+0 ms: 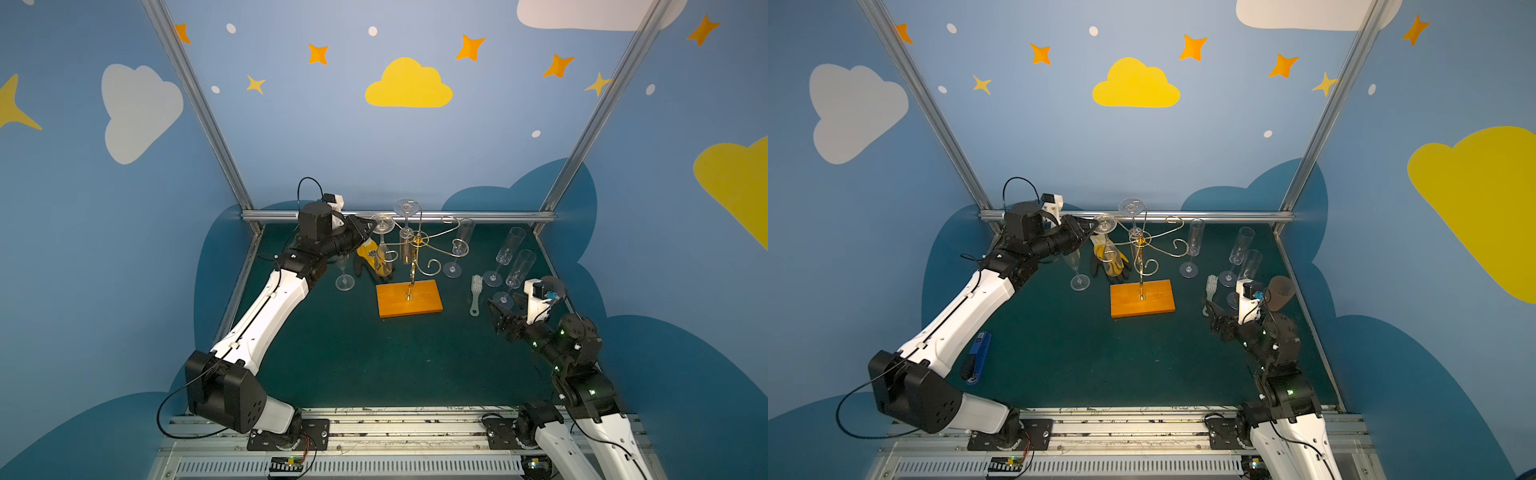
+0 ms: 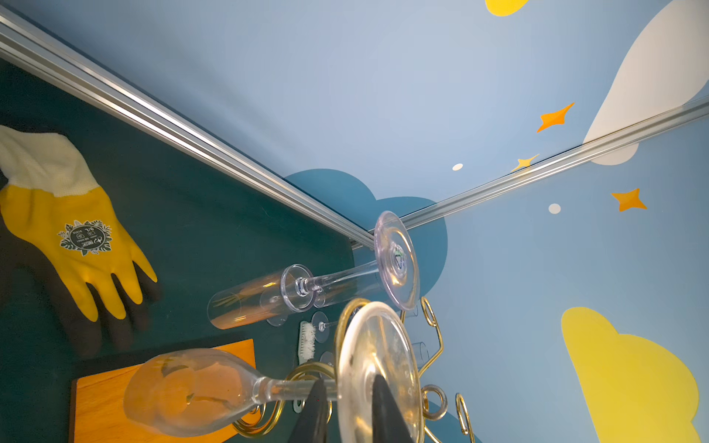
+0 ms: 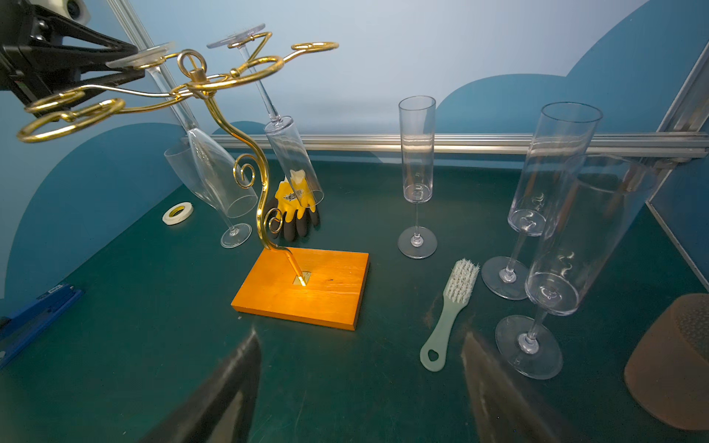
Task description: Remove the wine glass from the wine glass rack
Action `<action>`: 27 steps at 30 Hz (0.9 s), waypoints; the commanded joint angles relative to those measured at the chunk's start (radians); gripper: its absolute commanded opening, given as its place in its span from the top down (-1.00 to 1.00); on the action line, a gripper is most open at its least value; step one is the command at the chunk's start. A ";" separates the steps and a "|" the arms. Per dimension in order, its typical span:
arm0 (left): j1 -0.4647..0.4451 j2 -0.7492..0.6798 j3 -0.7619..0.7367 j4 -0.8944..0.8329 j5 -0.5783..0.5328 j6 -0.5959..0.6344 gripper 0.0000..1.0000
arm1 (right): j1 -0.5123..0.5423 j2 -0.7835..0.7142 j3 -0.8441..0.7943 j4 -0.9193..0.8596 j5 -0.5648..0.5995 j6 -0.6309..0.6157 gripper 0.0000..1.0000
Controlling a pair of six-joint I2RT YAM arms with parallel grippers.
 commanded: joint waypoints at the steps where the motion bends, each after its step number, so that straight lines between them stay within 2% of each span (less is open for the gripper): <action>1: -0.003 -0.013 0.015 0.005 -0.013 0.012 0.65 | 0.003 -0.010 -0.009 0.000 0.012 0.011 -0.63; 15: -0.003 -0.065 -0.044 0.072 -0.011 -0.013 0.94 | 0.003 -0.013 -0.017 0.008 0.015 0.018 -0.63; 27: -0.002 -0.081 -0.053 0.177 -0.005 -0.107 0.95 | 0.003 -0.026 -0.018 0.002 0.031 0.023 -0.63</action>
